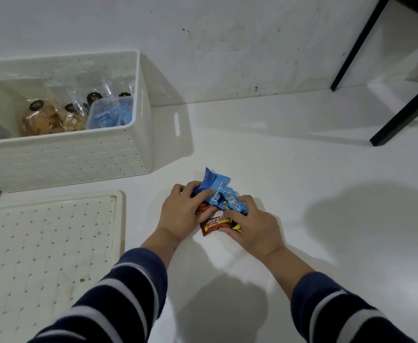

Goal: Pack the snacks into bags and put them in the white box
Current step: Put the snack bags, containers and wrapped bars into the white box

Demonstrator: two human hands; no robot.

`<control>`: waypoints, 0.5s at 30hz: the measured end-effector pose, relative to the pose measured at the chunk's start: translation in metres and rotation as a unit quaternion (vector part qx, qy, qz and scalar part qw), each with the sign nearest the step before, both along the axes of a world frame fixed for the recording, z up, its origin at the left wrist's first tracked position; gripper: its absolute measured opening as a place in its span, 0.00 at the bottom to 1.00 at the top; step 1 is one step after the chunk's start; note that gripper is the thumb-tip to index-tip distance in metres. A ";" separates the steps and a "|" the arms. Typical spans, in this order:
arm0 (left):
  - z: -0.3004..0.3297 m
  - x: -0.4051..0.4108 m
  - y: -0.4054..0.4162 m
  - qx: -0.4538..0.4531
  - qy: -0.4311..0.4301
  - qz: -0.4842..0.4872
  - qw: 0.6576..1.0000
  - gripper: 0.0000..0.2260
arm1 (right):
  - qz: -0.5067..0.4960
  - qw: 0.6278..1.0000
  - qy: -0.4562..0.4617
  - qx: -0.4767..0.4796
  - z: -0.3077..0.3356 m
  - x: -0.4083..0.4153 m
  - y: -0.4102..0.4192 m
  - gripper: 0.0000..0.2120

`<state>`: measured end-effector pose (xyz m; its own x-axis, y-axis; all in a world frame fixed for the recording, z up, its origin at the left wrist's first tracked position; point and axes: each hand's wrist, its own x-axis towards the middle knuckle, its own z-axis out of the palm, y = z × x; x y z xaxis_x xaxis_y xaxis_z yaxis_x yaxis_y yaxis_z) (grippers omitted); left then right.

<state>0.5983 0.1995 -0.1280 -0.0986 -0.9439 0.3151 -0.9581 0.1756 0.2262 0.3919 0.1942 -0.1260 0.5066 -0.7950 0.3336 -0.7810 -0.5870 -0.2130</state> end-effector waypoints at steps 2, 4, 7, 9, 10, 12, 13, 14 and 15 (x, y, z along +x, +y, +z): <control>0.000 0.001 0.004 0.004 -0.011 0.015 1.000 0.20 | -0.002 1.000 -0.007 0.017 0.001 -0.004 0.000 0.22; -0.001 0.003 0.013 0.006 0.002 0.038 0.999 0.21 | -0.006 1.000 -0.006 0.027 0.002 -0.011 0.002 0.22; -0.001 0.006 0.030 0.008 0.024 0.072 0.997 0.22 | -0.013 0.999 -0.010 0.037 0.007 -0.020 0.005 0.22; 0.004 0.005 0.040 0.009 0.050 0.094 0.994 0.21 | -0.021 0.998 -0.028 0.051 0.011 -0.021 0.006 0.21; 0.008 0.004 0.043 0.011 0.075 0.107 0.991 0.22 | -0.026 0.997 -0.037 0.058 0.013 -0.019 0.005 0.20; 0.018 0.001 0.046 0.012 0.130 0.132 0.983 0.22 | -0.036 0.995 -0.056 0.070 0.020 -0.015 0.003 0.20; 0.024 0.001 0.047 0.014 0.150 0.145 0.978 0.22 | -0.038 0.995 -0.065 0.072 0.026 -0.012 0.002 0.20; 0.031 0.002 0.048 0.015 0.165 0.155 0.974 0.21 | -0.039 0.994 -0.071 0.068 0.032 -0.008 0.000 0.20; 0.038 0.004 0.048 0.014 0.176 0.165 0.970 0.21 | -0.038 0.995 -0.074 0.063 0.038 -0.004 -0.003 0.19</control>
